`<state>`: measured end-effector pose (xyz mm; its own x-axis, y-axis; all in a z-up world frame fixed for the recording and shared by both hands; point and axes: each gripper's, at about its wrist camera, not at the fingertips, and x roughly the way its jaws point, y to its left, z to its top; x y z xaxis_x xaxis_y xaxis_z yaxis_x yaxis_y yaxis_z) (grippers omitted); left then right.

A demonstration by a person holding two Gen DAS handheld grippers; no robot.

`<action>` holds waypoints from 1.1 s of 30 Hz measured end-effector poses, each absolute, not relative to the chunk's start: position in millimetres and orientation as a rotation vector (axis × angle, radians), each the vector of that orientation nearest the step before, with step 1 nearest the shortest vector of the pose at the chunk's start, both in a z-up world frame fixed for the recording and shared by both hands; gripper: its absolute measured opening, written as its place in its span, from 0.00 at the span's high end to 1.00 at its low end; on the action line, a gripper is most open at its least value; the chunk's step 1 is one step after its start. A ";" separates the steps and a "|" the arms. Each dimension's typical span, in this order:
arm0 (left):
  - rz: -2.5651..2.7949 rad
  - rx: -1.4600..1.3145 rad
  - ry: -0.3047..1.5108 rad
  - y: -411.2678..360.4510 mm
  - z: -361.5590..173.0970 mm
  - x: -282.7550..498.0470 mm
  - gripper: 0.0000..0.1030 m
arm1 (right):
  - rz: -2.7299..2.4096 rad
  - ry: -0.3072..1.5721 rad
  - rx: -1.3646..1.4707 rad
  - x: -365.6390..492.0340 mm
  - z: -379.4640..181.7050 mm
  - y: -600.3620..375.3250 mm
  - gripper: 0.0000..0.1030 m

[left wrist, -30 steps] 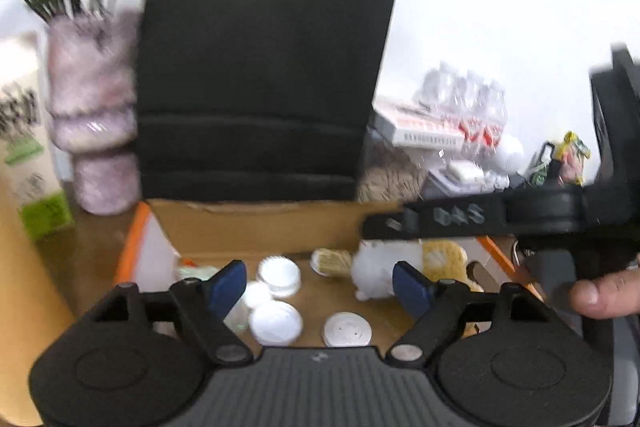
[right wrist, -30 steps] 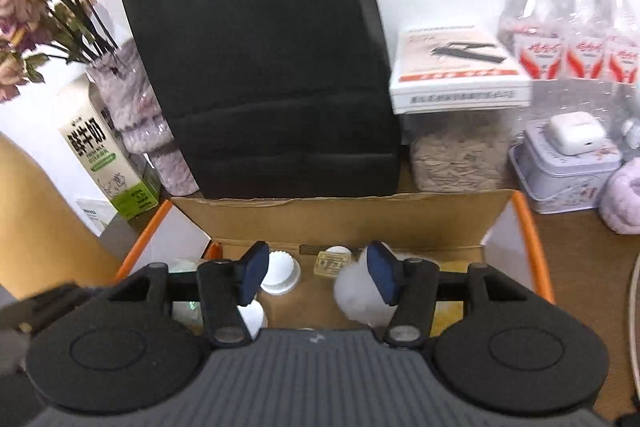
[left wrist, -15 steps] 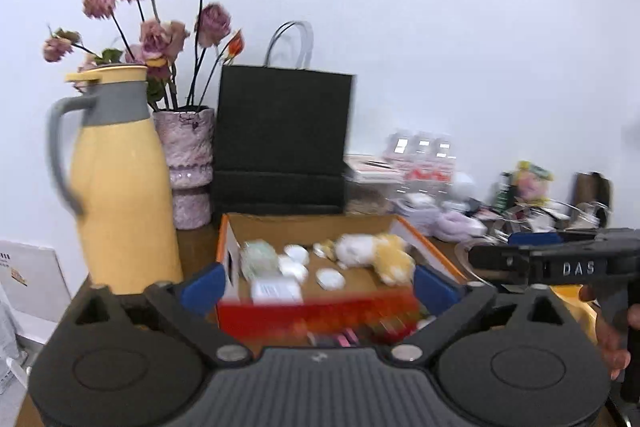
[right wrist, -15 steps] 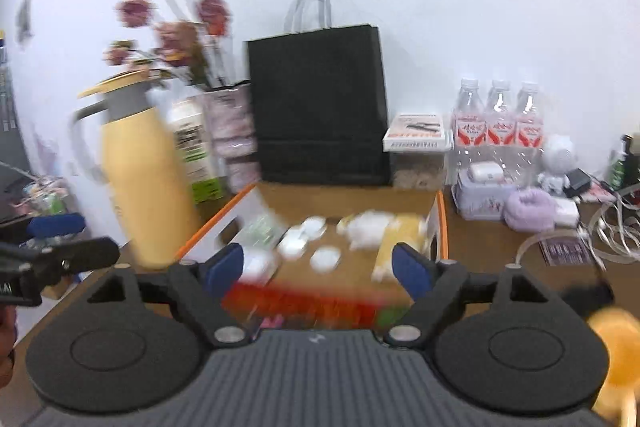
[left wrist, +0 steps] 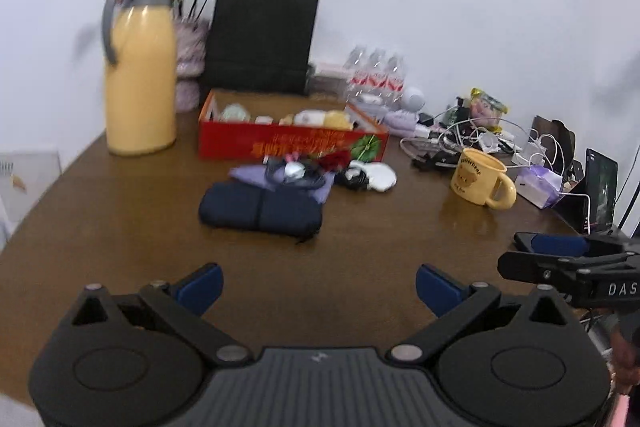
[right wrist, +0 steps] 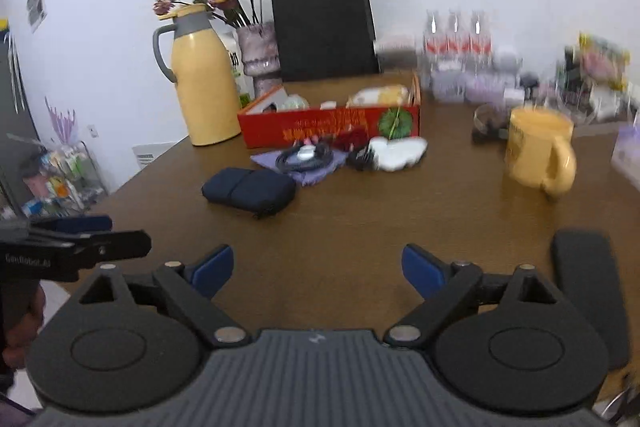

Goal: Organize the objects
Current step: 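Withdraw both tools from the box back over the table, then grasp the black USB cable with the right tool while the left tool grasps its plug end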

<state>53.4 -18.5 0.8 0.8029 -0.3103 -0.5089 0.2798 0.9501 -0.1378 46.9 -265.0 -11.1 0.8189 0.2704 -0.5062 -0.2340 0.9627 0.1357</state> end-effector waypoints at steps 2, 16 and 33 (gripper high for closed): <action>-0.313 -0.039 0.526 -22.2 4.4 55.3 0.00 | 0.244 0.518 0.026 46.1 -8.1 -261.4 0.09; -0.372 0.095 0.528 -47.1 -15.8 213.3 0.33 | 0.194 0.542 -0.016 177.0 -42.1 -248.8 0.27; -0.518 -0.030 0.490 -37.9 -3.7 303.4 0.99 | 0.247 0.597 0.033 302.6 -81.7 -233.7 0.43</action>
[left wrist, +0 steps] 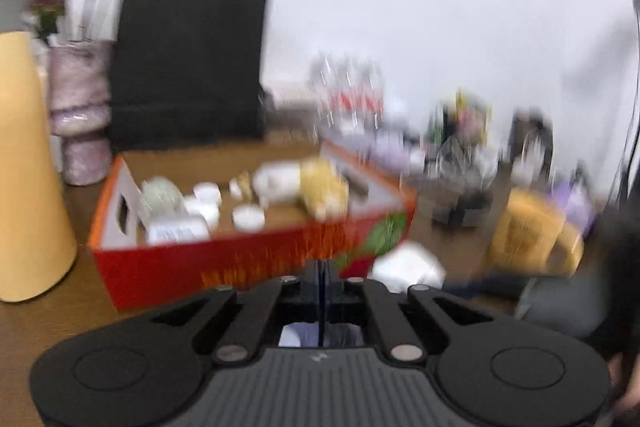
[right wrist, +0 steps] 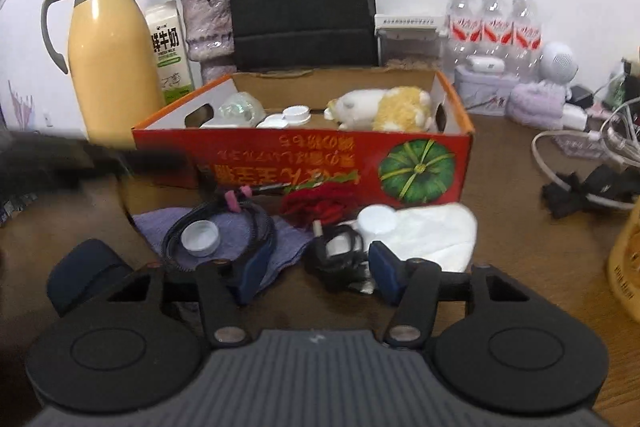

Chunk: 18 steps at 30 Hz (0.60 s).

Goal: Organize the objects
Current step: 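Grasp the black USB cable with the right tool while the left tool grasps its plug end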

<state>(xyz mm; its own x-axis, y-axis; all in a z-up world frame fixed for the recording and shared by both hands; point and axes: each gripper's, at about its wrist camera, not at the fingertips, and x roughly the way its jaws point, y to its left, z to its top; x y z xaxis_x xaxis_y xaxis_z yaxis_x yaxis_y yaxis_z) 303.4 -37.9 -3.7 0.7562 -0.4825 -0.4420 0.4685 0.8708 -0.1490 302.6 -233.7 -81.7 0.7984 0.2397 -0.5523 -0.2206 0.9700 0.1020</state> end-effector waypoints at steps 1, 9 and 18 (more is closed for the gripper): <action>-0.510 -0.062 0.475 -30.9 2.9 300.4 0.99 | 0.243 0.596 0.023 301.6 -82.6 -231.8 0.43; -0.411 -0.143 0.470 -4.2 13.3 267.3 0.99 | 0.180 0.598 -0.064 313.0 -89.1 -225.4 0.57; -0.386 -0.098 0.454 -10.1 17.1 195.9 0.99 | 0.229 0.583 -0.074 259.5 -70.6 -223.4 0.88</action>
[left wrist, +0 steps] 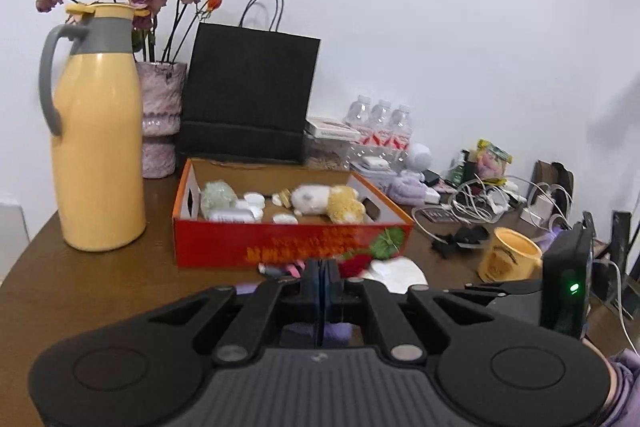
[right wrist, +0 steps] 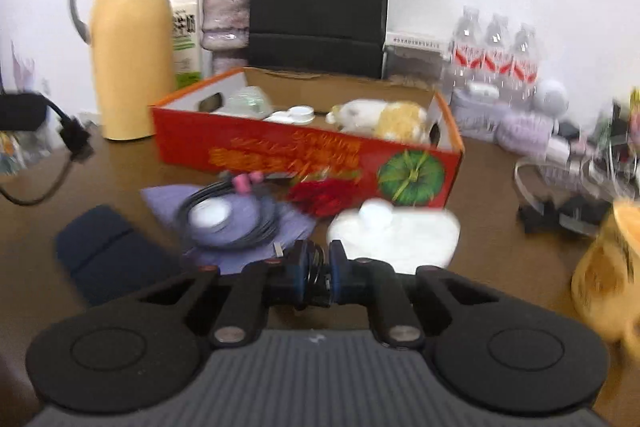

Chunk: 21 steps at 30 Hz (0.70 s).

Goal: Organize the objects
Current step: 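Grasp the black USB cable with the right tool while the left tool grasps its plug end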

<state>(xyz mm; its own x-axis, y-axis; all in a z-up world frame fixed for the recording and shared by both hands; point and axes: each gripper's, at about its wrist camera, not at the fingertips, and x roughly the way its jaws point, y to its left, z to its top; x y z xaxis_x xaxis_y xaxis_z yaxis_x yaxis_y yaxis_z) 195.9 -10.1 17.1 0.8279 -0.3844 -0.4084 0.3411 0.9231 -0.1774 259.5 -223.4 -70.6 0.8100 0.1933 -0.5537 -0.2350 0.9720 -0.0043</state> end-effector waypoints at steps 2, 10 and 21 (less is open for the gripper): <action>-0.402 -0.114 0.500 -13.4 7.7 178.3 0.99 | 0.239 0.622 -0.024 234.4 -76.4 -228.0 0.89; -0.366 -0.033 0.650 -33.0 -51.1 129.9 0.96 | 0.217 0.655 0.119 136.5 -75.3 -254.0 0.86; -0.390 0.032 0.682 -31.6 -64.2 109.5 0.50 | 0.241 0.659 -0.063 108.0 -84.0 -238.0 0.43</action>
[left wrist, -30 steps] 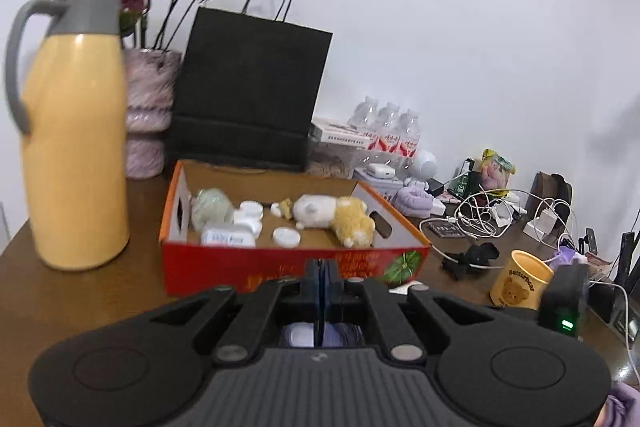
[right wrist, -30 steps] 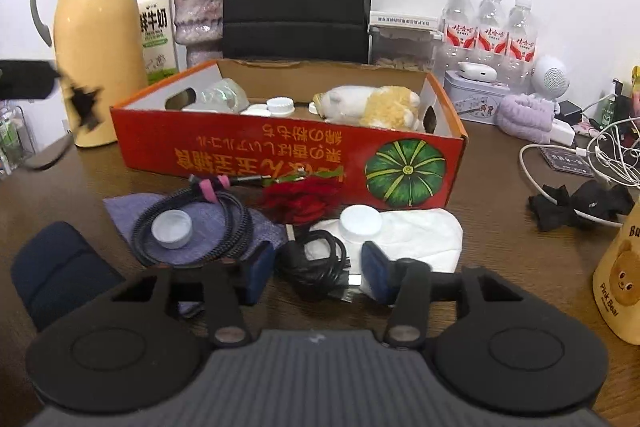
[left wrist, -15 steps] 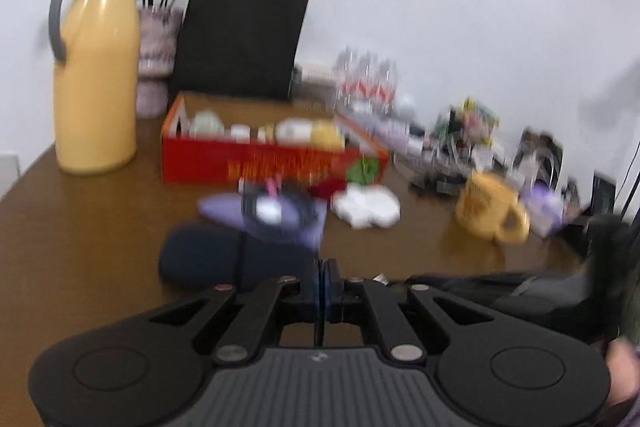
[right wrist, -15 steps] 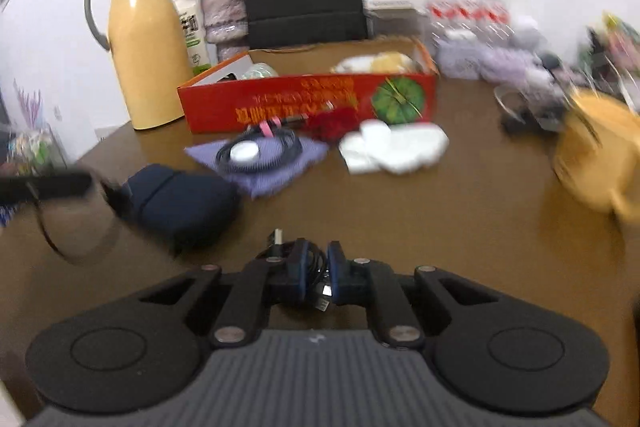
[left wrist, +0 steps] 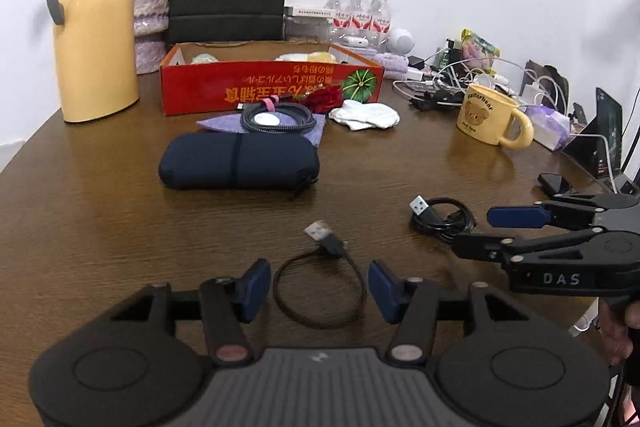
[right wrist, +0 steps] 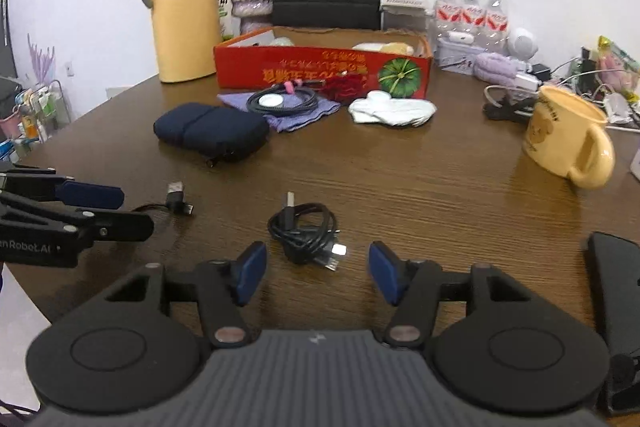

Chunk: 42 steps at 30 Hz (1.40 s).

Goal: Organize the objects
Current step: 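Grasp the black USB cable with the right tool while the left tool grasps its plug end, then carry the black USB cable into the red box and open both tools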

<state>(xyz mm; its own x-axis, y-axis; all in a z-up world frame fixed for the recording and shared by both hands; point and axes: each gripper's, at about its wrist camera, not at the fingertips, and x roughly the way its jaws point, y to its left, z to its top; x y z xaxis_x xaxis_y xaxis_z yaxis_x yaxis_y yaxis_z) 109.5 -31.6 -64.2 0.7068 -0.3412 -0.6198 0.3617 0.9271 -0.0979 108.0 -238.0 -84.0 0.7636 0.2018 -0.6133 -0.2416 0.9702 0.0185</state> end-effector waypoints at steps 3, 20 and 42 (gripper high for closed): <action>-0.403 0.045 0.692 -36.6 -67.2 115.6 0.59 | 0.240 0.663 -0.087 118.6 -88.6 -233.7 0.43; -0.449 0.072 0.686 -62.3 -68.8 131.2 0.79 | 0.271 0.653 -0.096 124.8 -90.6 -225.2 0.57; -0.450 -0.186 0.535 -42.3 68.5 378.6 0.79 | 0.352 0.459 0.132 325.8 28.1 -250.0 0.57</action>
<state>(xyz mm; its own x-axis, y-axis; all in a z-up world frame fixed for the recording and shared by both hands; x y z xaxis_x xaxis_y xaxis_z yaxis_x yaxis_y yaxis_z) 378.6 -42.3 68.5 0.7660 -0.4596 -0.4494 0.3643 0.8864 -0.2855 325.8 -250.0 28.1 0.8372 0.3615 -0.4103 -0.3025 0.9313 0.2032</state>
